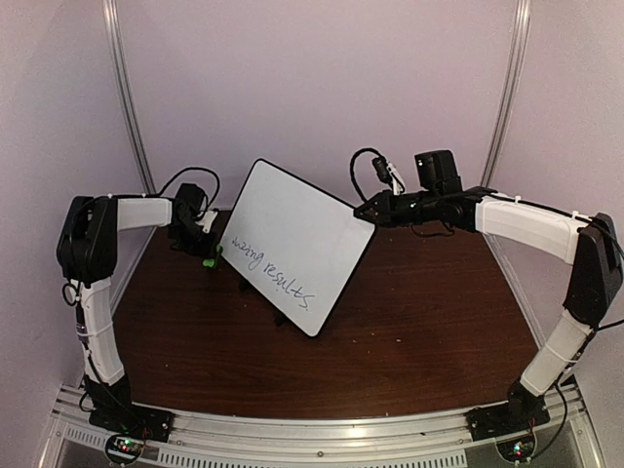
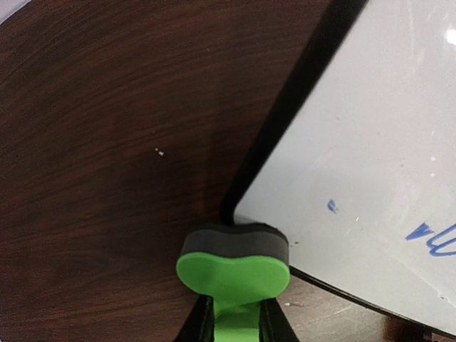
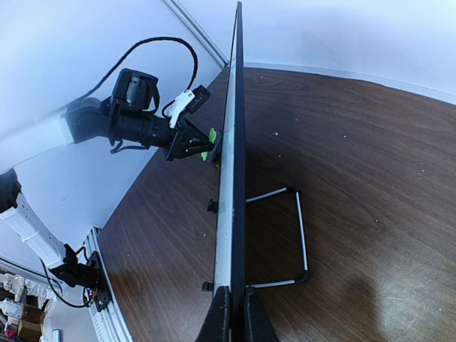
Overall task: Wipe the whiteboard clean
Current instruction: Erase the center of the whiteboard.
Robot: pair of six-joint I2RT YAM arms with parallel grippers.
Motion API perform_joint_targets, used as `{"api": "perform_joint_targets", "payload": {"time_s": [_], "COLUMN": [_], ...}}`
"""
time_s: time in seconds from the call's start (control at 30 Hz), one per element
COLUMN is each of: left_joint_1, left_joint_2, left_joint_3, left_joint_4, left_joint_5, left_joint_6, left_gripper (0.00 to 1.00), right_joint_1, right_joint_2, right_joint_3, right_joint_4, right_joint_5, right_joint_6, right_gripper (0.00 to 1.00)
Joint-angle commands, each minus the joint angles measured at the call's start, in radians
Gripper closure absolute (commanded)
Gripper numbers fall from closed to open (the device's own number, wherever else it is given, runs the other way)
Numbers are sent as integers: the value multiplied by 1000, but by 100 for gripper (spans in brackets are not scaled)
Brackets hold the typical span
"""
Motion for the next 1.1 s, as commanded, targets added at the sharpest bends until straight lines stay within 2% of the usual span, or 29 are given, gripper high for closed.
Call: {"api": "perform_joint_targets", "payload": {"time_s": [0.0,0.27,0.43,0.57,0.83,1.07], "left_joint_1": [-44,-53,-43,-18,-37,-81], "left_joint_2": [-5,-4,0,4,7,17], "left_joint_3": [49,77,23,10,102,119], "left_joint_4": [26,-5,-14,-8,-6,-14], "left_joint_5": [60,32,-87,-110,-4,-30], "left_joint_6": [18,14,-23,-46,-7,4], "left_gripper": [98,98,98,98,98,98], "right_joint_1": [46,47,46,46,47,47], "right_joint_2": [10,3,5,3,3,9], "right_joint_3": [-19,-19,-22,-23,-23,-20], "right_joint_4": [-25,-27,-27,-25,-24,-24], "right_joint_5": [-123,-118,-120,-121,-120,-121], "right_joint_6": [-84,-85,-85,-84,-84,-82], "right_gripper": [100,100,100,100,100,100]}}
